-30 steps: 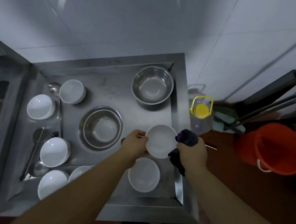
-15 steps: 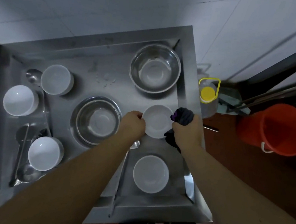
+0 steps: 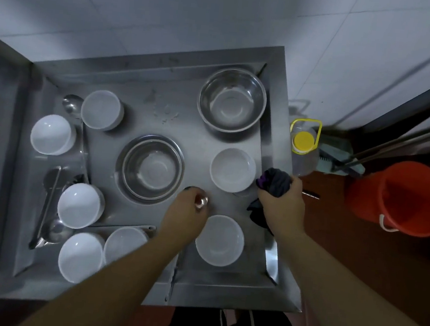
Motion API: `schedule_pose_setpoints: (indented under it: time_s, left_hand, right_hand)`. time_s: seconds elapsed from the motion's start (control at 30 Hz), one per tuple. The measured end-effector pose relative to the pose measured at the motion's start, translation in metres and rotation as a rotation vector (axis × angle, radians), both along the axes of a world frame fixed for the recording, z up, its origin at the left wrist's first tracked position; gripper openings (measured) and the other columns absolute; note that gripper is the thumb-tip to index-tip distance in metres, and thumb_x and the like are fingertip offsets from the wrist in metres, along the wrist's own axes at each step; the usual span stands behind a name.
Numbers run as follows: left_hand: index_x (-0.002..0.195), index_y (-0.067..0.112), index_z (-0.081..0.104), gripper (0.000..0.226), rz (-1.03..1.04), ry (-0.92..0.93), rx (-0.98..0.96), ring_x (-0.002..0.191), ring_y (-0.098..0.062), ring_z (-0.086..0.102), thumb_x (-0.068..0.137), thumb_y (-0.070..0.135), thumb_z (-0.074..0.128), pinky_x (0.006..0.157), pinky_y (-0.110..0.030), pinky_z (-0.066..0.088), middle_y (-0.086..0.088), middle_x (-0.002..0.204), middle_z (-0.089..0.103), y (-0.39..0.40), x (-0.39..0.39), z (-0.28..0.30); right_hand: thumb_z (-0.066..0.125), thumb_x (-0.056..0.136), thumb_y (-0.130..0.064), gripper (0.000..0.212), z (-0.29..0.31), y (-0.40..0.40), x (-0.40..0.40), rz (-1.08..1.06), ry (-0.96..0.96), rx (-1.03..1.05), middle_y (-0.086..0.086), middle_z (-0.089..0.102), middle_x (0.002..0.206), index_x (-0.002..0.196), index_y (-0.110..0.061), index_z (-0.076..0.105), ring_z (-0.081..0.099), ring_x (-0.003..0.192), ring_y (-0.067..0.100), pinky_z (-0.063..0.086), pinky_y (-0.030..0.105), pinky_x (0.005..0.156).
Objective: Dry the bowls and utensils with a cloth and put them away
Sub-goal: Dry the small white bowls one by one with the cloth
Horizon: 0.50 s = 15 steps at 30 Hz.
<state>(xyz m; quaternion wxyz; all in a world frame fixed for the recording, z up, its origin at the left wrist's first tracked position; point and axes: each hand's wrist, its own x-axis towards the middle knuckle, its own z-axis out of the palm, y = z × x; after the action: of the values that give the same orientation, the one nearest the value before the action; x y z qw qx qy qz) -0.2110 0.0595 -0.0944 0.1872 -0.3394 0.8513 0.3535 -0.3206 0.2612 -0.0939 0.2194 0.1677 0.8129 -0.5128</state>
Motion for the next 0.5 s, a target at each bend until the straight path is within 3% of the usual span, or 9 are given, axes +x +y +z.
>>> schedule_pose_setpoints:
  time_s: [0.07, 0.13, 0.27, 0.37, 0.5]
  left_hand:
    - [0.109, 0.028, 0.063, 0.015, 0.022, -0.072, 0.014, 0.091, -0.02, 0.066, 0.094, 0.027, 0.065, 0.08, -0.032, 0.047, 0.008, 0.097, 0.064, 0.01, 0.029, -0.002]
    - [0.117, 0.024, 0.065, 0.022, 0.008, -0.121, 0.04, 0.099, -0.022, 0.067, 0.096, 0.03, 0.065, 0.085, -0.034, 0.05, 0.004, 0.104, 0.068, 0.021, 0.048, -0.006]
    - [0.13, 0.018, 0.063, 0.032, 0.02, -0.15, 0.052, 0.106, -0.027, 0.068, 0.099, 0.025, 0.063, 0.089, -0.035, 0.051, -0.004, 0.116, 0.072, 0.036, 0.059, -0.013]
    - [0.122, 0.017, 0.061, 0.026, 0.115, -0.191, 0.059, 0.102, -0.028, 0.065, 0.096, 0.015, 0.061, 0.083, -0.033, 0.047, -0.003, 0.11, 0.069, 0.041, 0.057, -0.017]
    - [0.109, 0.019, 0.06, 0.017, 0.179, -0.225, 0.086, 0.101, -0.03, 0.067, 0.092, 0.014, 0.062, 0.079, -0.034, 0.047, 0.0, 0.1, 0.065, 0.047, 0.058, -0.013]
  right_hand:
    - [0.085, 0.077, -0.026, 0.049, 0.003, 0.007, 0.013, 0.024, -0.019, -0.029, -0.015, 0.063, 0.093, 0.105, -0.038, 0.047, 0.061, 0.073, -0.009, 0.043, 0.019, 0.058]
    - [0.086, 0.08, -0.021, 0.045, 0.003, 0.014, 0.026, 0.042, -0.03, -0.052, -0.011, 0.064, 0.096, 0.099, -0.036, 0.048, 0.062, 0.075, -0.007, 0.042, 0.01, 0.054]
    - [0.087, 0.082, -0.024, 0.043, 0.006, 0.028, 0.05, 0.088, -0.096, -0.117, -0.007, 0.068, 0.103, 0.11, -0.033, 0.057, 0.065, 0.086, 0.002, 0.048, 0.02, 0.064]
    - [0.09, 0.08, -0.024, 0.044, 0.008, 0.038, 0.064, 0.066, -0.13, -0.192, -0.01, 0.072, 0.103, 0.114, -0.033, 0.062, 0.07, 0.086, 0.001, 0.054, 0.023, 0.071]
    - [0.092, 0.078, -0.021, 0.043, 0.016, 0.047, 0.074, 0.027, -0.18, -0.316, -0.011, 0.077, 0.099, 0.111, -0.035, 0.068, 0.074, 0.086, 0.001, 0.058, 0.021, 0.07]
